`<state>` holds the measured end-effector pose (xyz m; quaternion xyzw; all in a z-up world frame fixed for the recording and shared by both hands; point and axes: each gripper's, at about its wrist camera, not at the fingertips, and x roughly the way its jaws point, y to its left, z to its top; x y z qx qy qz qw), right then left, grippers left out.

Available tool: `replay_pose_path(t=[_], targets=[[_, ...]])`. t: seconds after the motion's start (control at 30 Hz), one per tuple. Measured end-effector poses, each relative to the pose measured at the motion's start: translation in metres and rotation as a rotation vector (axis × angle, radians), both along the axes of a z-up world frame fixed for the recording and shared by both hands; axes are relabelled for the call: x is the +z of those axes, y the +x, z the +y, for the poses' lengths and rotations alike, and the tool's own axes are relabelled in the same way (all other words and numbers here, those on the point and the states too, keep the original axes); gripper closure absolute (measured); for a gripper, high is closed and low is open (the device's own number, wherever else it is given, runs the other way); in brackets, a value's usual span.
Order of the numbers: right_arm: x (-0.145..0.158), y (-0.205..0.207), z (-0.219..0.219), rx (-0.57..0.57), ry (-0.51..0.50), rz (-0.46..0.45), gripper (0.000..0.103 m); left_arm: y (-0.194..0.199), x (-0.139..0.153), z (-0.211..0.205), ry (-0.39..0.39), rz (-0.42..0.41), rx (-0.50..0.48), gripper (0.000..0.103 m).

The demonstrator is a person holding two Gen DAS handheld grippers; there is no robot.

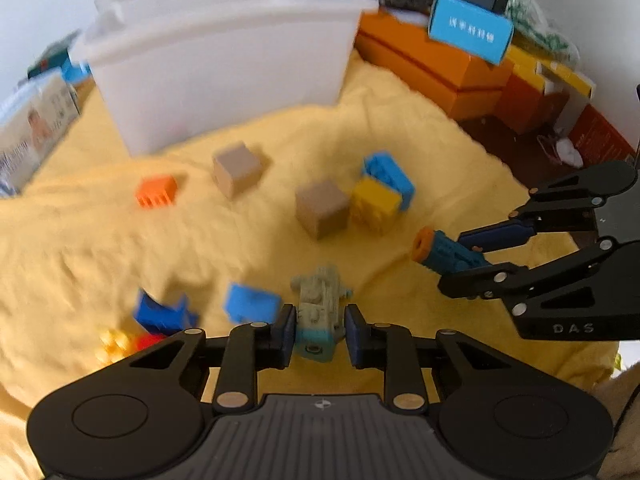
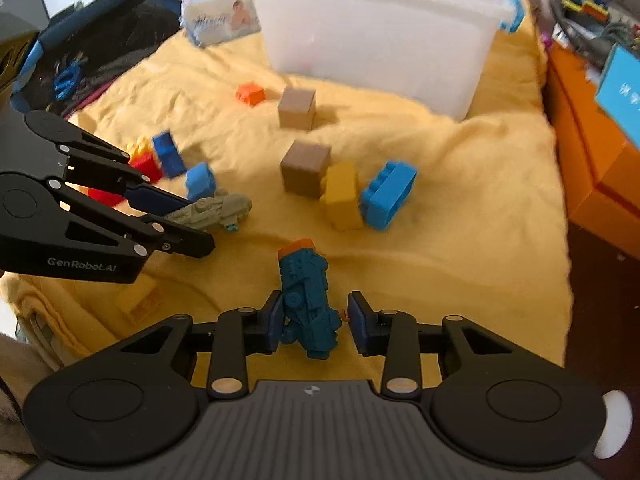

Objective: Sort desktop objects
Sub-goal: 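Carry both held toys up over the white bin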

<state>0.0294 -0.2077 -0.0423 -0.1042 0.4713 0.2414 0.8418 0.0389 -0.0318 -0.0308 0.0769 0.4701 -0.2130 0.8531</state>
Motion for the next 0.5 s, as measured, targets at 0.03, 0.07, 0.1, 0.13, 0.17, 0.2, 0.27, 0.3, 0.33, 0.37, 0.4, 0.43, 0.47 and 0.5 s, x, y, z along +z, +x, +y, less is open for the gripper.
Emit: replay_pose_path(t=[0.03, 0.07, 0.1, 0.13, 0.17, 0.2, 0.27, 0.3, 0.33, 0.37, 0.4, 0.43, 0.47, 0.5], targets=[[0.005, 0.001, -0.002, -0.011, 0.008, -0.012, 0.065, 0.003, 0.006, 0.001, -0.001, -0.021, 0.001, 0.074], [0.011, 0.003, -0.003, -0.021, 0.013, -0.03, 0.065, 0.006, 0.014, 0.002, 0.004, -0.052, 0.002, 0.074], [0.016, 0.006, -0.004, -0.028, 0.017, -0.045, 0.065, 0.01, 0.02, 0.002, 0.009, -0.077, 0.005, 0.074], [0.023, 0.009, -0.006, -0.035, 0.023, -0.064, 0.065, 0.014, 0.028, 0.004, 0.01, -0.101, 0.011, 0.074], [0.032, 0.013, -0.007, -0.044, 0.028, -0.088, 0.065, 0.02, 0.036, 0.006, 0.004, -0.125, 0.018, 0.074], [0.039, 0.017, -0.008, -0.052, 0.033, -0.113, 0.065, 0.027, 0.045, 0.009, -0.003, -0.147, 0.024, 0.074], [0.057, 0.029, -0.009, -0.064, 0.049, -0.165, 0.065, 0.04, 0.063, 0.012, -0.008, -0.2, 0.04, 0.074], [0.067, 0.036, -0.01, -0.074, 0.064, -0.194, 0.065, 0.048, 0.072, 0.014, -0.006, -0.229, 0.048, 0.074], [0.076, 0.043, -0.009, -0.082, 0.076, -0.221, 0.065, 0.056, 0.08, 0.015, -0.003, -0.25, 0.054, 0.074], [0.084, 0.05, -0.008, -0.085, 0.083, -0.247, 0.065, 0.065, 0.088, 0.017, -0.002, -0.273, 0.062, 0.074], [0.092, 0.057, -0.007, -0.088, 0.09, -0.273, 0.065, 0.074, 0.097, 0.019, -0.003, -0.296, 0.071, 0.074], [0.102, 0.067, -0.005, -0.094, 0.101, -0.303, 0.065, 0.084, 0.105, 0.019, -0.003, -0.314, 0.079, 0.074], [0.11, 0.074, -0.003, -0.096, 0.112, -0.326, 0.065, 0.094, 0.113, 0.021, -0.007, -0.336, 0.087, 0.074], [0.117, 0.083, -0.001, -0.098, 0.123, -0.346, 0.065, 0.102, 0.118, 0.022, -0.012, -0.351, 0.092, 0.074]])
